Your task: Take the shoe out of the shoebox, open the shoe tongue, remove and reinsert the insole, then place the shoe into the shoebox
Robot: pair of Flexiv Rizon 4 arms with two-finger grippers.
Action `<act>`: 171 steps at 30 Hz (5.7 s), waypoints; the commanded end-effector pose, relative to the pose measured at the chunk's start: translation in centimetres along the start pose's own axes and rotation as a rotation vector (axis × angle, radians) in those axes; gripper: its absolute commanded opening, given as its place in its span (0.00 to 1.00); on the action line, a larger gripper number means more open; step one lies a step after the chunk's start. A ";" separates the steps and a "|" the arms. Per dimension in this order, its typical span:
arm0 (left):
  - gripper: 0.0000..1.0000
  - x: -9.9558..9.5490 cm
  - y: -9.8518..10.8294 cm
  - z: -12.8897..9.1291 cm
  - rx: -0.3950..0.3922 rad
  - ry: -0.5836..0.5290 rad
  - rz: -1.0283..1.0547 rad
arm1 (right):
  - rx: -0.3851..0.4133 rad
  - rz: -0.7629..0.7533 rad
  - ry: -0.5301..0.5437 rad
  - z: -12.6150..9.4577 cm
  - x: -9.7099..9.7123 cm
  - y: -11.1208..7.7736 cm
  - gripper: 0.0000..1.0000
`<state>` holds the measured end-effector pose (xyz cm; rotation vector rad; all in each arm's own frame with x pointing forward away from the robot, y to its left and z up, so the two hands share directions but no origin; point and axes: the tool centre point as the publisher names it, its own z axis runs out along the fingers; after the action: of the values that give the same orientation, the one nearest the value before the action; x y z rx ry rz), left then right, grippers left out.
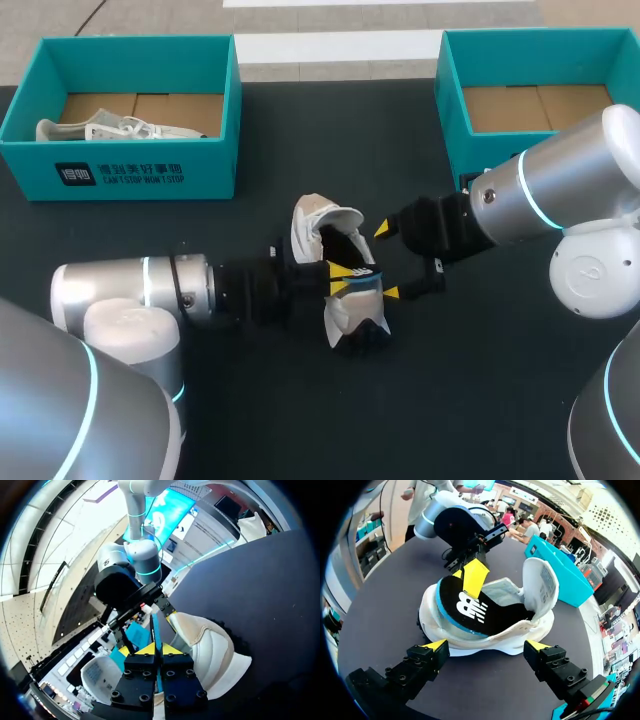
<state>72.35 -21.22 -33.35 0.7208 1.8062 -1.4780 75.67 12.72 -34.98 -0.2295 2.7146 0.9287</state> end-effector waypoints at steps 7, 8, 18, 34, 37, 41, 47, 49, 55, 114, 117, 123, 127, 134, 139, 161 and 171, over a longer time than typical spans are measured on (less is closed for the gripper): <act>0.00 -0.4 1.7 -0.6 -0.030 0.073 -0.009 | 0.004 0.001 -0.003 0.1 0.1 0.1 1.00; 0.00 -0.4 1.7 -0.6 -0.031 0.073 -0.009 | 0.004 0.001 -0.003 0.1 0.1 0.1 1.00; 0.35 -0.9 -0.7 -0.6 0.016 0.046 0.008 | 0.004 0.001 -0.003 0.1 0.1 0.1 1.00; 0.00 -0.1 -0.7 0.2 0.050 0.091 -0.006 | 0.004 0.001 -0.003 0.1 0.1 0.1 1.00; 0.00 0.0 -0.3 -0.4 0.034 0.102 -0.011 | 0.004 0.001 -0.003 0.1 0.1 0.1 1.00; 0.00 0.3 0.3 -0.6 0.021 0.119 -0.027 | 0.004 0.001 -0.003 0.1 0.1 0.1 1.00; 0.00 1.2 0.2 -1.0 0.018 0.186 -0.039 | 0.004 0.001 -0.003 0.1 0.1 0.1 1.00; 0.00 0.9 -0.1 -1.3 0.026 0.188 -0.036 | 0.004 0.001 -0.003 0.1 0.1 0.1 1.00; 0.48 -0.6 -1.1 -1.8 0.048 0.179 -0.002 | 0.004 0.001 -0.003 0.1 0.1 0.1 1.00; 1.00 -11.8 -3.7 -4.1 0.153 0.813 0.050 | 0.097 0.041 0.061 -9.0 -1.9 -2.4 1.00; 1.00 -11.8 -3.7 -4.1 0.153 0.813 0.050 | 0.098 0.058 0.068 -11.3 -2.3 -3.1 1.00; 1.00 -11.8 -3.7 -4.1 0.153 0.813 0.050 | 0.120 0.089 0.115 -16.1 -2.7 -3.4 1.00; 1.00 -12.0 -3.5 -4.2 0.159 0.825 0.065 | 0.134 0.085 0.151 -19.0 -2.8 -3.2 1.00; 1.00 -13.5 -2.1 -4.6 0.136 0.943 0.135 | 0.188 0.091 0.178 -22.3 -3.2 -3.1 1.00; 1.00 -14.8 -1.7 -4.6 0.114 1.008 0.181 | 0.194 0.092 0.174 -22.5 -3.2 -3.1 1.00; 0.00 -13.5 -1.7 -2.7 -0.012 1.161 0.306 | 0.194 0.092 0.174 -22.5 -3.2 -3.1 1.00; 0.00 -10.2 -1.3 -2.0 -0.025 1.233 0.367 | 0.194 0.092 0.174 -22.5 -3.2 -3.1 1.00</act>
<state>77.53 -18.90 -23.46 2.1146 2.2692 -0.7352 75.08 -3.49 -18.65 -0.1550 2.9737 0.6939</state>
